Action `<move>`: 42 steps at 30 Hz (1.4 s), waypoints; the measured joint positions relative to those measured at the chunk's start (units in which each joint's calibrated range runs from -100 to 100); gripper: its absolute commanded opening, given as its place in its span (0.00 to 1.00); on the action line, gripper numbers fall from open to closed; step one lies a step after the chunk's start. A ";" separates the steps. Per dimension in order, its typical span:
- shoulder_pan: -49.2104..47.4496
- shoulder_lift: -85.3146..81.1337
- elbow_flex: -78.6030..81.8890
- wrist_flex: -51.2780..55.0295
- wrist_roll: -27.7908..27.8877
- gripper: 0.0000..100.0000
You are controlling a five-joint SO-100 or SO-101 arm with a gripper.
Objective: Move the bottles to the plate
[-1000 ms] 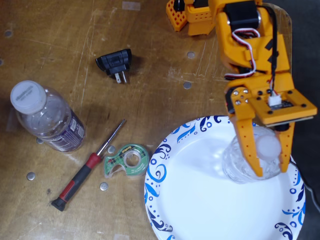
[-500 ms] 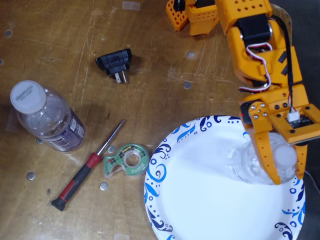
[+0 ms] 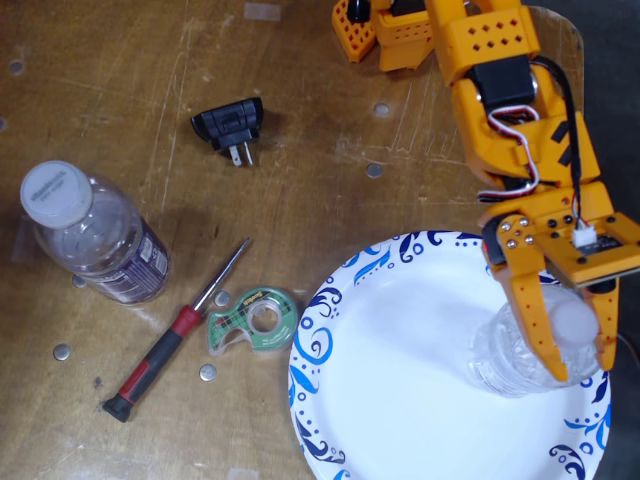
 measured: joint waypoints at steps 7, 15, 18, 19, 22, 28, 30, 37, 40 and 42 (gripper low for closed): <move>0.00 -3.44 5.58 -0.43 0.00 0.01; 0.00 -5.70 7.55 -0.43 0.00 0.02; 0.00 -5.70 7.55 -0.43 0.00 0.02; 0.00 -5.70 7.55 -0.43 0.00 0.02; 0.00 -5.70 7.55 -0.43 0.00 0.02; 0.00 -5.70 7.55 -0.43 0.00 0.06; 0.00 -5.70 7.55 -0.43 0.00 0.08; 0.00 -5.70 7.55 -0.43 0.00 0.08; 0.00 -5.70 7.55 -0.43 0.00 0.08; 0.00 -5.70 7.55 -0.43 0.00 0.10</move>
